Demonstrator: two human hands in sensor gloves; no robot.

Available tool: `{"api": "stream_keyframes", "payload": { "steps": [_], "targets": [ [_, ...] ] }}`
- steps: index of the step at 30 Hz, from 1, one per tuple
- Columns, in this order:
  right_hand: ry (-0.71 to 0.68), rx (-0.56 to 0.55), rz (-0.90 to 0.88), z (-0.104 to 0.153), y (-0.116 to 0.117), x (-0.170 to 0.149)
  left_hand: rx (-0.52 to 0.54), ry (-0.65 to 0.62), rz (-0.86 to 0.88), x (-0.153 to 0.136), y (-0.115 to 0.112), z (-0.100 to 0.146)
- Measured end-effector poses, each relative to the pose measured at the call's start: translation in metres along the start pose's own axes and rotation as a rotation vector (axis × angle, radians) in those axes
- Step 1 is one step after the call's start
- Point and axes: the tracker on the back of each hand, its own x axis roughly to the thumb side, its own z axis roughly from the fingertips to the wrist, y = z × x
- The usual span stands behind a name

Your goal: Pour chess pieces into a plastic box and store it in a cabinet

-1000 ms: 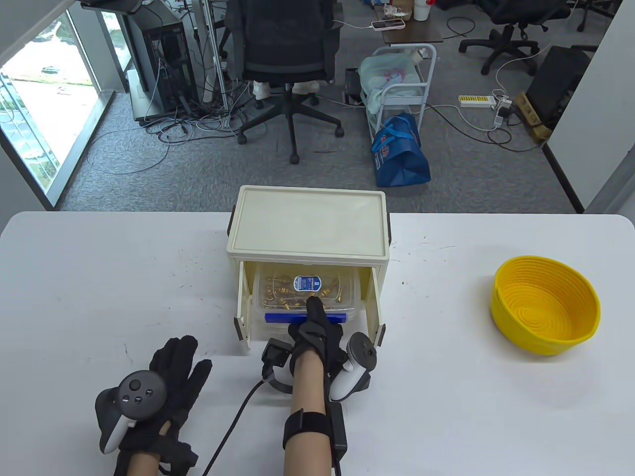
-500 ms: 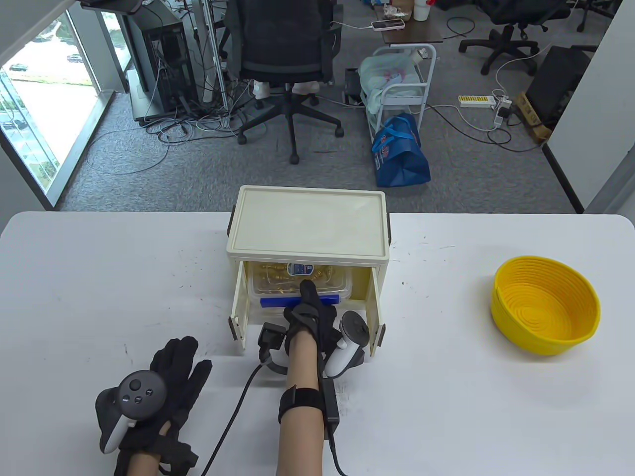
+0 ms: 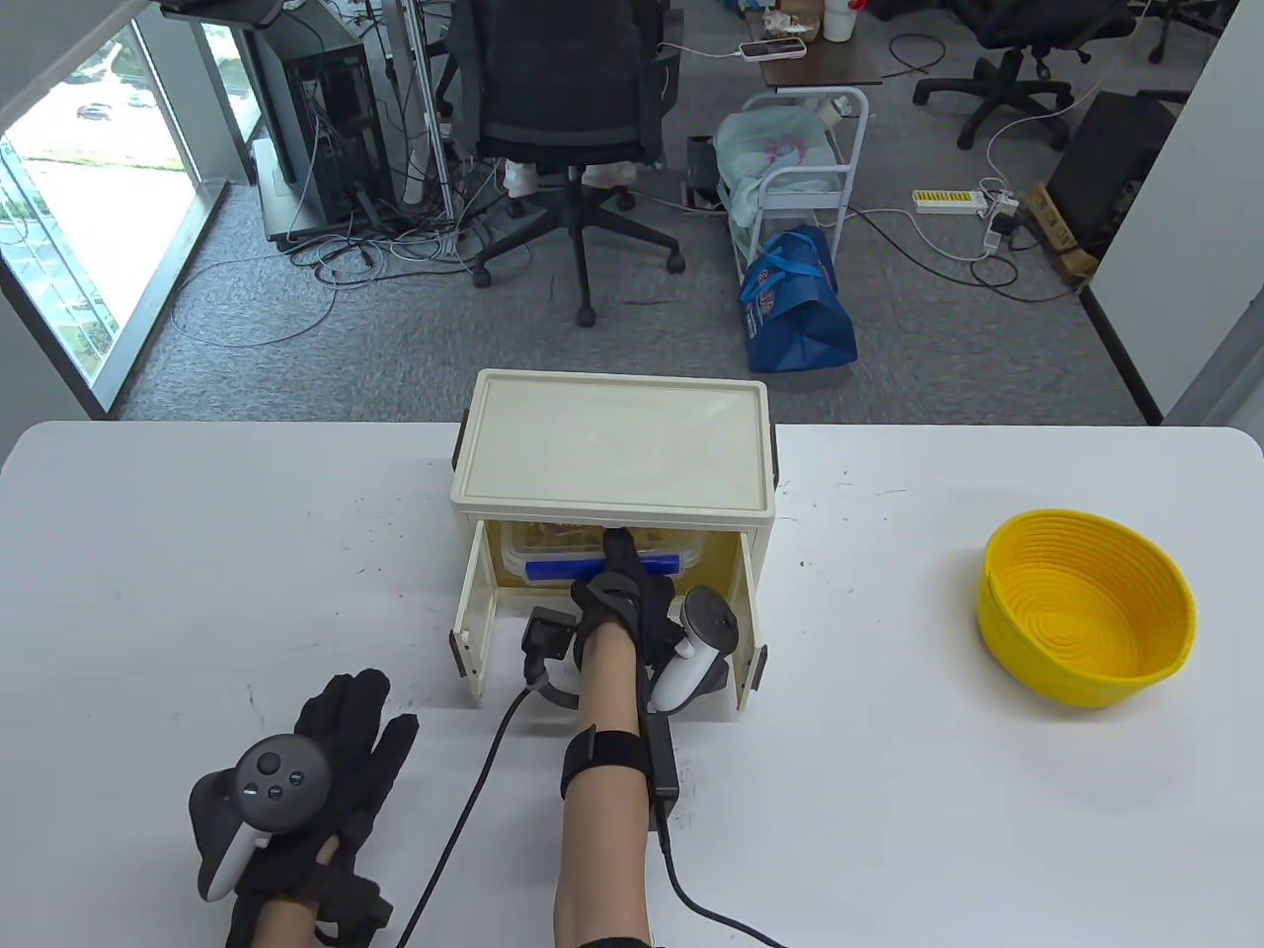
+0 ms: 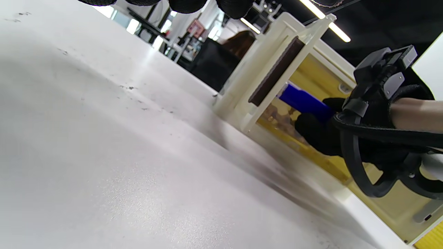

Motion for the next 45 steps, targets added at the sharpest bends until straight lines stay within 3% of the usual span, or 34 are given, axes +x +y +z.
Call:
{"api": "stream_keyframes", "payload": {
  "steps": [21, 39, 45],
  "targets": [
    [0.017, -0.03, -0.022, -0.025, -0.009, -0.001, -0.017, 0.016, -0.034, 0.001, -0.002, -0.003],
    [-0.018, -0.012, 0.007, -0.023, -0.01, 0.001, -0.021, 0.013, -0.031, 0.001, -0.002, -0.003],
    [-0.04, 0.072, 0.028, -0.015, -0.009, 0.004, -0.024, 0.01, -0.026, 0.001, -0.002, -0.004]
  ]
}}
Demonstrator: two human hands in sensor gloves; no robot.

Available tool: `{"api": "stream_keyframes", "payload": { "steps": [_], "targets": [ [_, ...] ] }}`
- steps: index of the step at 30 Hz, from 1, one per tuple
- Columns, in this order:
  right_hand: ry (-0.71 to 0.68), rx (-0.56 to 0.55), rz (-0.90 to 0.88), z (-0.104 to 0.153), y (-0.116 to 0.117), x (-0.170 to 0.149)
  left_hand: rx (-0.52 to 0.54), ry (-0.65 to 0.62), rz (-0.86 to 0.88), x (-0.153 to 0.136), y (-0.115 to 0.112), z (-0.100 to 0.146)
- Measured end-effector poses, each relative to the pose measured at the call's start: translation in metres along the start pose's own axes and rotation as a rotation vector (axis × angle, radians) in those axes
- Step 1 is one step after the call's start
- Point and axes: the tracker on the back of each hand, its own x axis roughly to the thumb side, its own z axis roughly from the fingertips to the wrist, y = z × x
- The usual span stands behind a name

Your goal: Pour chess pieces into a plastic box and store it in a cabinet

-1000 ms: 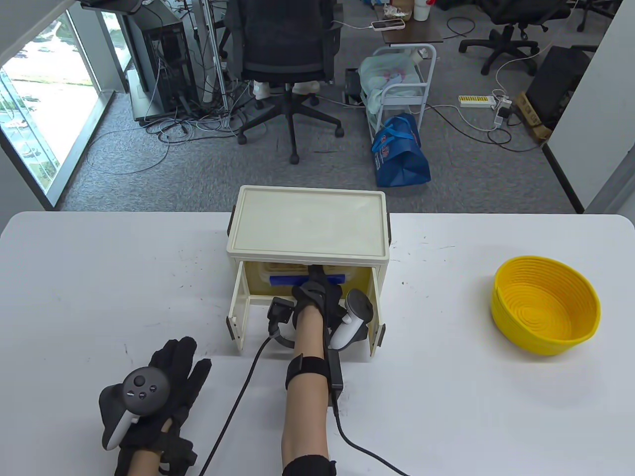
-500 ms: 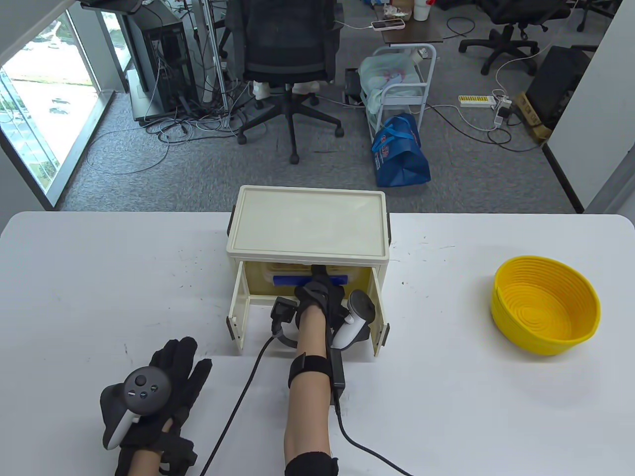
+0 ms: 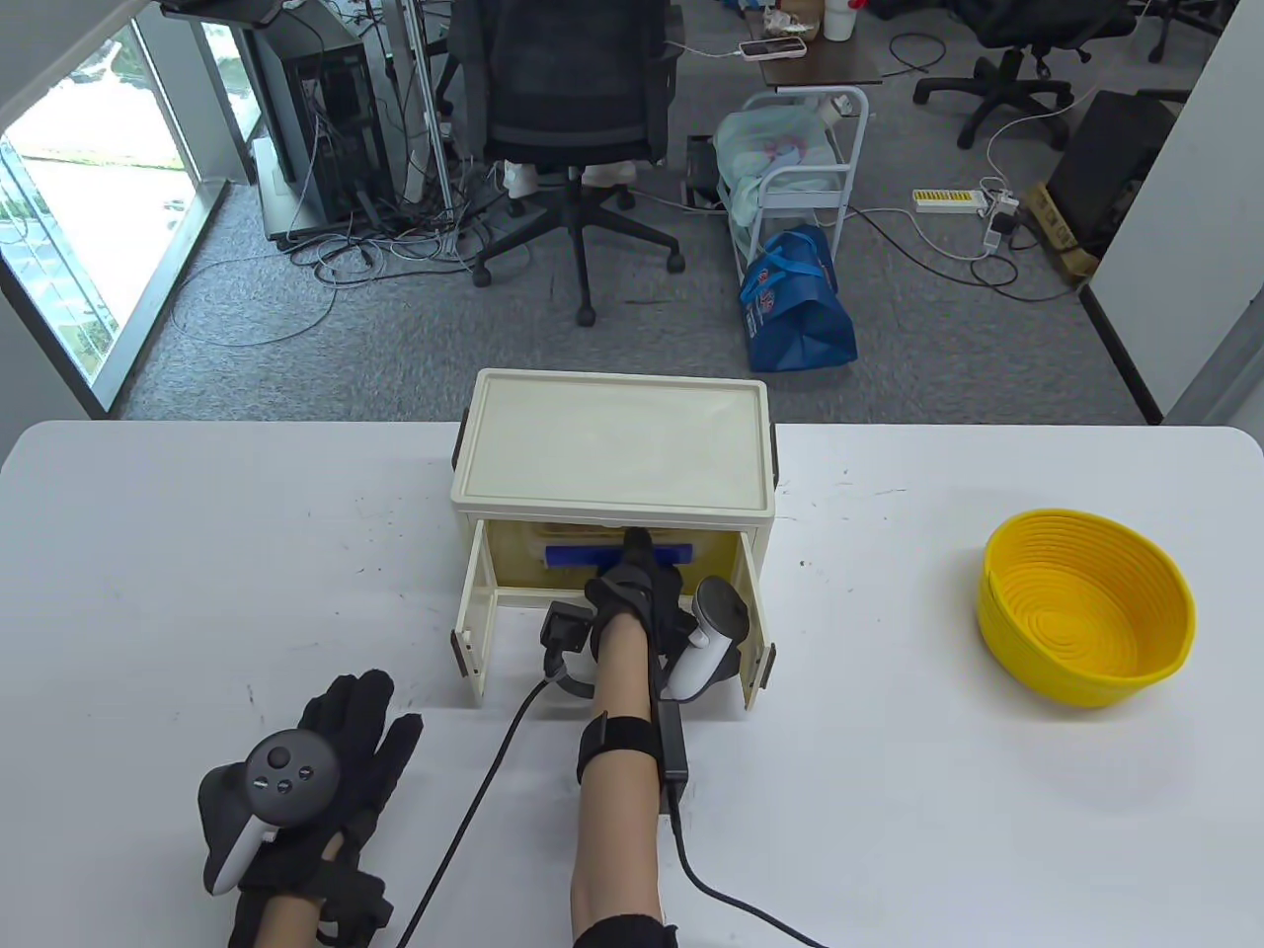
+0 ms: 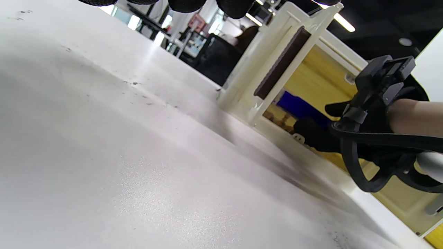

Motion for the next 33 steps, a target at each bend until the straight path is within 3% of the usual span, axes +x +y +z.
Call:
{"api": "stream_keyframes", "payload": {
  "steps": [5, 12, 18, 27, 33],
  "targets": [
    [-0.038, 0.052, 0.032, 0.013, 0.003, 0.002, 0.002, -0.005, 0.003, 0.0, 0.0, 0.0],
    [-0.143, 0.008, 0.303, 0.043, -0.002, 0.002, 0.004, -0.022, 0.006, 0.0, 0.0, 0.001],
    [-0.241, 0.043, 0.48, 0.074, -0.011, 0.009, 0.013, -0.038, 0.003, 0.001, 0.0, 0.002],
    [-0.517, 0.133, 0.953, 0.151, -0.024, 0.041, 0.014, -0.048, -0.024, 0.002, -0.003, 0.003],
    [-0.798, 0.141, 1.207, 0.216, -0.048, 0.065, 0.025, -0.06, -0.048, 0.004, -0.005, 0.005]
  ]
}}
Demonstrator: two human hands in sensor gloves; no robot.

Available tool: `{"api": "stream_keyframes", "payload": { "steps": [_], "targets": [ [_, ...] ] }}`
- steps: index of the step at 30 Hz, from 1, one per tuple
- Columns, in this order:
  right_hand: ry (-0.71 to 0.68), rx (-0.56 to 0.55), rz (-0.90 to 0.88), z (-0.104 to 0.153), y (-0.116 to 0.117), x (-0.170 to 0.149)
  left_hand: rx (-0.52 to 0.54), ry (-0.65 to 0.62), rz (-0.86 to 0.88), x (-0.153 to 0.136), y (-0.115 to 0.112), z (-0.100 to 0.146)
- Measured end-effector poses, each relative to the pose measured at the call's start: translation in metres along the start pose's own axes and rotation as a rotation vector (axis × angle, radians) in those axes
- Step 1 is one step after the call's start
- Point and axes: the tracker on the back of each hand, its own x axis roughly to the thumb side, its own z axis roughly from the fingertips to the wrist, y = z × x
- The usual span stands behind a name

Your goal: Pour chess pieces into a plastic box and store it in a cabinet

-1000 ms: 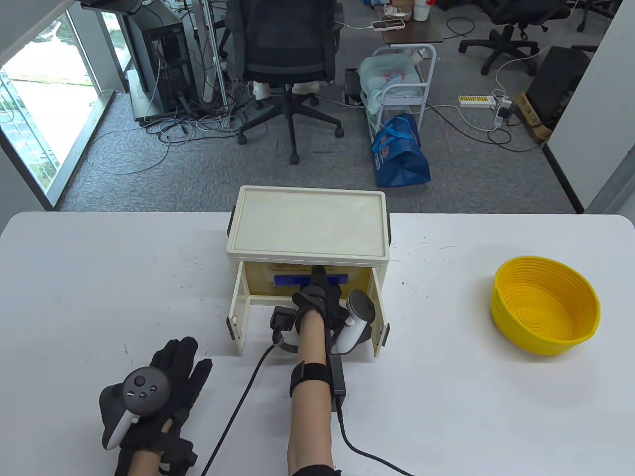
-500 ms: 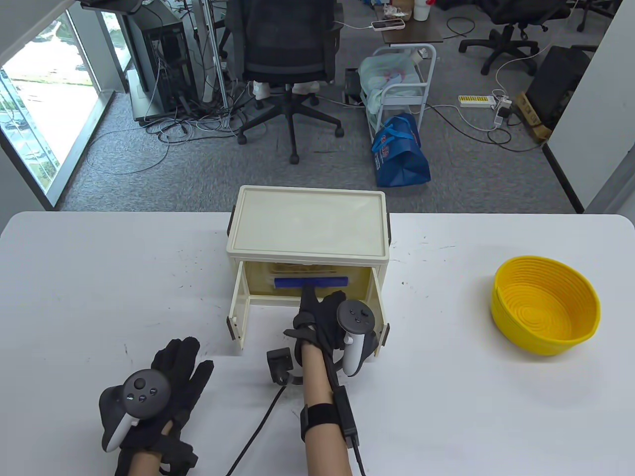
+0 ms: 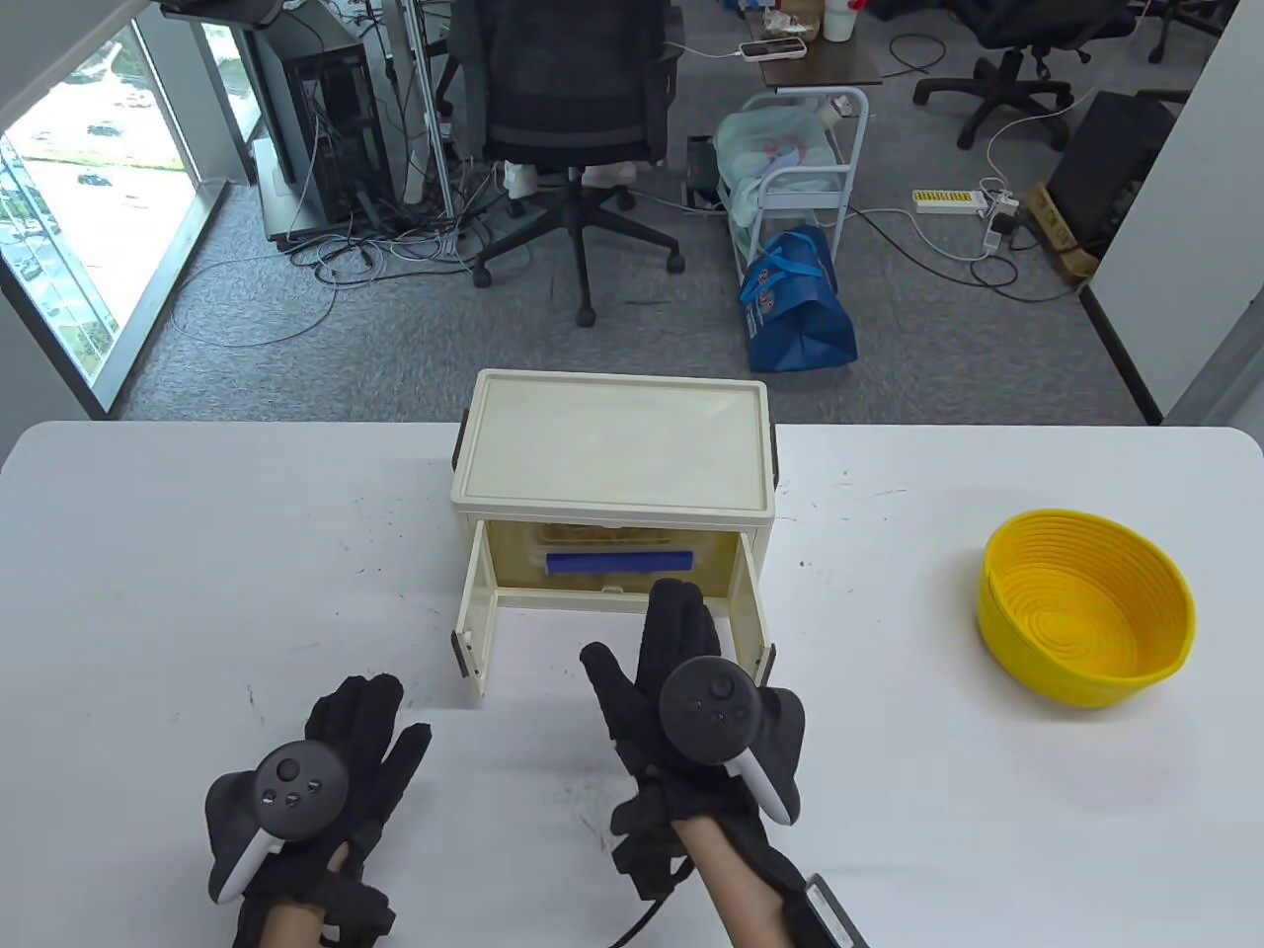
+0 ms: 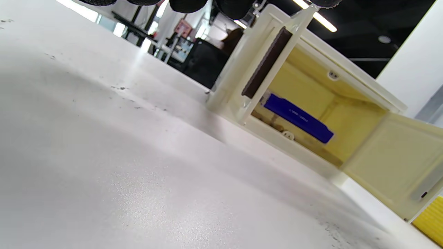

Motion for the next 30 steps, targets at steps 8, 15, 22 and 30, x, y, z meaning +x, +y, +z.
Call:
{"api": "stream_keyframes", "payload": {
  "steps": [8, 15, 22, 30],
  "targets": [
    [-0.06, -0.114, 0.491, 0.041, -0.03, -0.028, 0.019, -0.026, -0.046, 0.006, -0.002, 0.002],
    [0.084, -0.051, 0.171, 0.047, -0.022, -0.114, 0.02, -0.044, -0.096, 0.012, -0.007, 0.003],
    [0.164, 0.127, 0.062, 0.035, 0.015, -0.159, -0.017, -0.025, -0.107, 0.01, -0.015, -0.001],
    [0.246, 0.276, 0.128, 0.017, 0.033, -0.164, -0.072, 0.014, -0.125, 0.005, -0.026, -0.008]
  ]
}}
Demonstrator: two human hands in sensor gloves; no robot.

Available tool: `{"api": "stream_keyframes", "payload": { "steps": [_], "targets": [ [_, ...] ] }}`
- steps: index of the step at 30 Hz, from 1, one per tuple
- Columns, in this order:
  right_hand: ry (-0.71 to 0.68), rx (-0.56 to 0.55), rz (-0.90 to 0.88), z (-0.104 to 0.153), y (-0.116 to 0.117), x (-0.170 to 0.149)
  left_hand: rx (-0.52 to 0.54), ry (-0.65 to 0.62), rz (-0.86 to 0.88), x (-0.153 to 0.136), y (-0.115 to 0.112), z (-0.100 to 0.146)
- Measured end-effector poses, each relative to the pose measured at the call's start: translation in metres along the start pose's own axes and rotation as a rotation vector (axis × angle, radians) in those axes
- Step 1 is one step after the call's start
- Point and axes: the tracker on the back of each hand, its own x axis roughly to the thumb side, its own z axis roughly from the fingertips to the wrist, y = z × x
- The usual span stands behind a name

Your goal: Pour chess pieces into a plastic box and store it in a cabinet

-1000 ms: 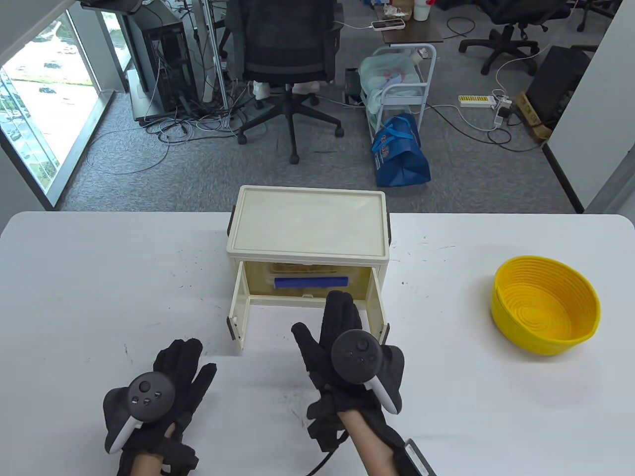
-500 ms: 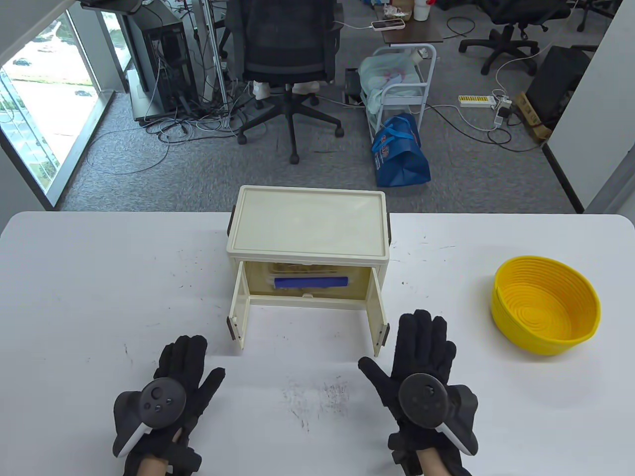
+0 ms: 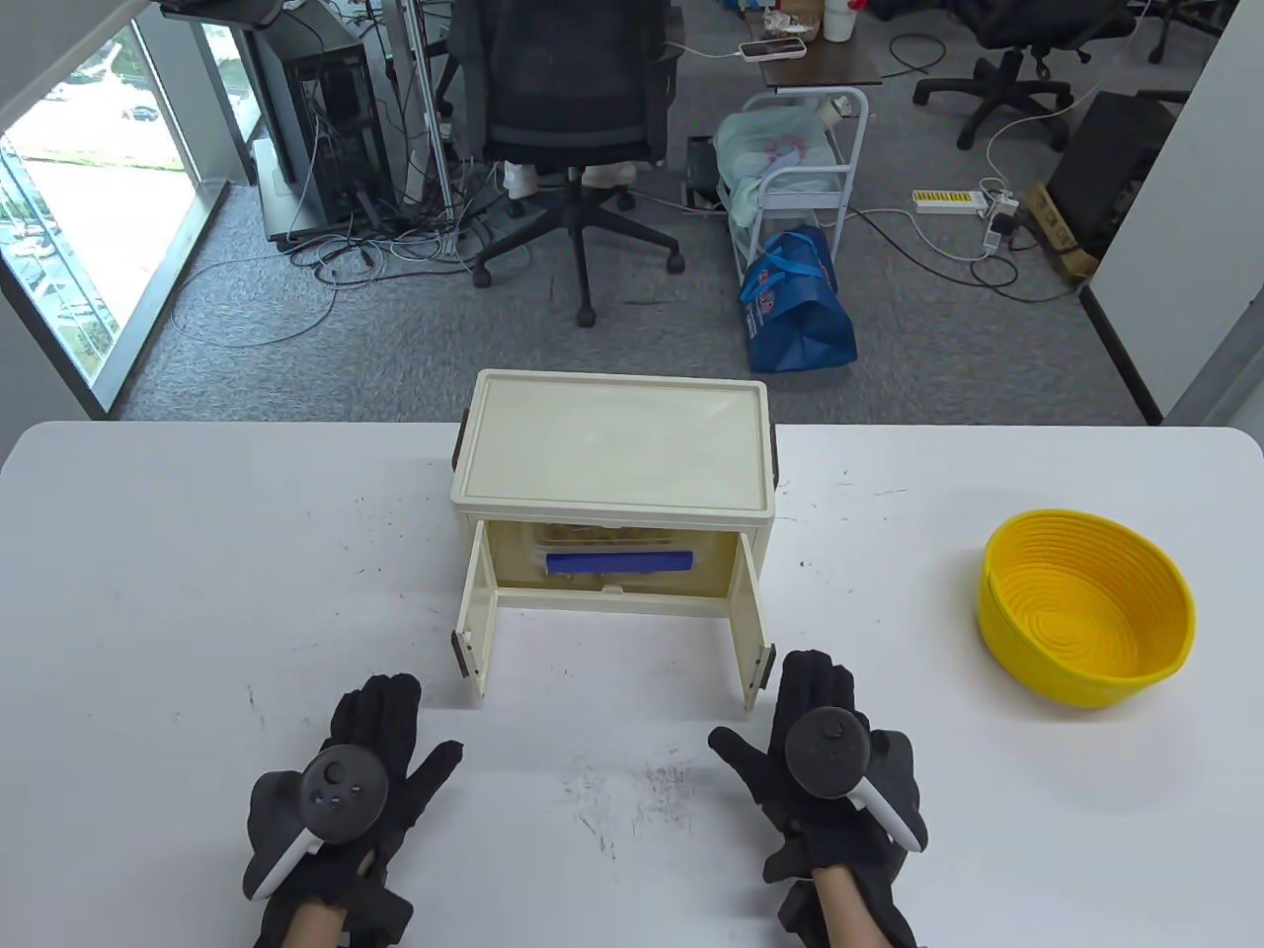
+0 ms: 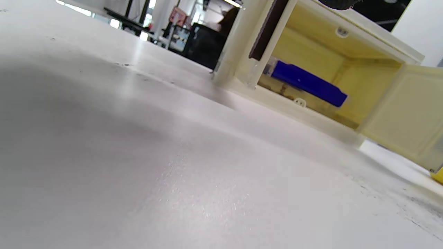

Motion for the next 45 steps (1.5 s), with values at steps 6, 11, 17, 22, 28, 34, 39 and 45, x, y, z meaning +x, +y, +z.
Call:
{"api": "stream_keyframes", "payload": {
  "steps": [6, 11, 17, 22, 28, 34, 39, 45],
  "targets": [
    [0.011, 0.049, -0.045, -0.007, 0.002, -0.005, -0.058, 0.063, 0.055, 0.006, 0.001, -0.014],
    [-0.011, 0.066, -0.131, -0.014, 0.0, -0.008, 0.032, 0.031, 0.178, 0.014, 0.01, -0.031],
    [-0.172, 0.002, -0.353, -0.013, -0.016, -0.018, 0.018, 0.013, 0.462, 0.0, 0.018, -0.037],
    [-0.272, -0.109, -0.677, -0.019, -0.027, -0.031, -0.054, 0.063, 0.728, -0.007, 0.026, -0.049],
    [-0.147, -0.118, -0.944, -0.039, -0.012, -0.033, -0.171, 0.136, 0.741, 0.0, 0.016, -0.072],
    [-0.11, -0.132, -0.828, -0.044, -0.007, -0.017, -0.185, 0.13, 0.647, 0.012, 0.01, -0.079],
    [-0.069, -0.164, -0.725, -0.043, -0.007, 0.002, -0.163, 0.123, 0.569, 0.031, 0.014, -0.082],
    [-0.023, -0.119, -0.734, -0.052, 0.0, 0.026, -0.206, 0.124, 0.574, 0.055, 0.008, -0.093]
  ]
}}
